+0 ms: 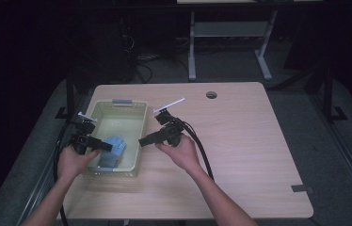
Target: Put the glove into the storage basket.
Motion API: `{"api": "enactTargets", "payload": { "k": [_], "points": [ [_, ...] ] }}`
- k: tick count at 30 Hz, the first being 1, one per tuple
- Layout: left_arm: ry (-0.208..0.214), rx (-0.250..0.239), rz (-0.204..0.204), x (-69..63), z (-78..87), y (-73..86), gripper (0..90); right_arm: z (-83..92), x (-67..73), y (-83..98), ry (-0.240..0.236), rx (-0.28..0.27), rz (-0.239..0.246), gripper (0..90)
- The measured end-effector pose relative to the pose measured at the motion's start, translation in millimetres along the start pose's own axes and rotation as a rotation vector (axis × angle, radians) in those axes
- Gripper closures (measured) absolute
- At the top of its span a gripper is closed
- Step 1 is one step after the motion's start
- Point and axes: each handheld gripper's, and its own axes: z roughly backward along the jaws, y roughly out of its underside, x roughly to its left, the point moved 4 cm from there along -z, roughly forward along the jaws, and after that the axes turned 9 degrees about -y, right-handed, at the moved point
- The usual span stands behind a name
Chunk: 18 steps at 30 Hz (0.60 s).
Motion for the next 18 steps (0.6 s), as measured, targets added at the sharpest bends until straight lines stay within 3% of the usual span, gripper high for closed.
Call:
{"api": "enactTargets", "payload": {
  "k": [5, 9, 18],
  "points": [
    [0.039, -0.056, 0.018, -5.9, 7.7, -4.2, 48.8, 7.4, -1.0, 0.0, 0.013, -0.008, 0.002, 51.5],
    [0.03, -0.091, 0.013, -7.8, 14.0, -7.8, 48.3, 12.2, -3.1, 0.5, 0.024, -0.005, 0.001, 50.7],
    [0.052, -0.115, -0.004, -19.0, 21.4, -13.3, 46.5, 27.7, -12.0, 2.0, 0.05, -0.016, -0.006, 48.0]
  ]
}}
